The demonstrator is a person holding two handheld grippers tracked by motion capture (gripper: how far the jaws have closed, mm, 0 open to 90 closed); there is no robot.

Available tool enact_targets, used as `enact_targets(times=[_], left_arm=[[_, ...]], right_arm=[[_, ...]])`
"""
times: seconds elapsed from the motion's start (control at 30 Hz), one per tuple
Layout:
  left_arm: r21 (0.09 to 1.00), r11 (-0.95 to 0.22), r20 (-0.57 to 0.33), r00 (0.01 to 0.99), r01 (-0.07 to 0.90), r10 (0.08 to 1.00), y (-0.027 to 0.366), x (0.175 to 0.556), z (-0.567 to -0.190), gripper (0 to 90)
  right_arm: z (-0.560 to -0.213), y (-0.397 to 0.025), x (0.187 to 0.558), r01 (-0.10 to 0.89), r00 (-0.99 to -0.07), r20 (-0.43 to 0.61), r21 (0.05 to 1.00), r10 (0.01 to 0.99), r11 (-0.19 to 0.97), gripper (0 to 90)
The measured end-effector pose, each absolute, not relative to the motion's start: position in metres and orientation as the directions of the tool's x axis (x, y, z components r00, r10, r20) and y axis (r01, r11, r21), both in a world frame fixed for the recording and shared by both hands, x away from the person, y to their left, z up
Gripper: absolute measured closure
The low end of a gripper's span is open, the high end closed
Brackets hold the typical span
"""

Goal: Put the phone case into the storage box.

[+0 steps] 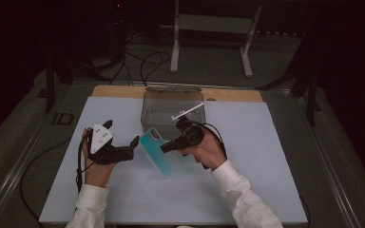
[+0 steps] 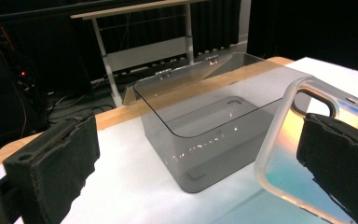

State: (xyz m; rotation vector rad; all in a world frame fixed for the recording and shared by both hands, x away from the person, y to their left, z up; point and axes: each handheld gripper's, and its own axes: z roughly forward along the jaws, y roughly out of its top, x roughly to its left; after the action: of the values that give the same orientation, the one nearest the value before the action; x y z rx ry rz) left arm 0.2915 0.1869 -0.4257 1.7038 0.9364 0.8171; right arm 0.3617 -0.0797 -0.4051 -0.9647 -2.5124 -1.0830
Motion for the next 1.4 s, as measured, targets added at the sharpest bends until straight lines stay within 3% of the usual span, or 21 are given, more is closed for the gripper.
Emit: enact_targets(times=[0.6,1.07,1.17,1.4], left_arm=[[0.961,-0.187,0.077,0.453,0.204,0.888,0.203,0.286,-0.419,0.1],[0.961,-0.149,0.044,0.404,0.232,0.914,0.232,0.253,-0.450,0.1],[0.966,-0.139,0.055,0.354,0.217,0.934,0.234,0.244,-0.459,0.3],[0.948,-0.166,0.053,0.380,0.272,0.924,0.237,0.235,-0.477,0.2]], right_arm=[[-0.398,-0.093,0.367,0.677,-0.725,0.422,0.581,0.543,0.452,82.1],[-0.386,-0.093,0.368,0.667,-0.725,0.397,0.608,0.563,0.431,82.1],[-0.386,-0.094,0.369,0.668,-0.722,0.393,0.612,0.569,0.424,82.1],[-0.384,-0.095,0.370,0.671,-0.713,0.391,0.623,0.583,0.403,82.1]])
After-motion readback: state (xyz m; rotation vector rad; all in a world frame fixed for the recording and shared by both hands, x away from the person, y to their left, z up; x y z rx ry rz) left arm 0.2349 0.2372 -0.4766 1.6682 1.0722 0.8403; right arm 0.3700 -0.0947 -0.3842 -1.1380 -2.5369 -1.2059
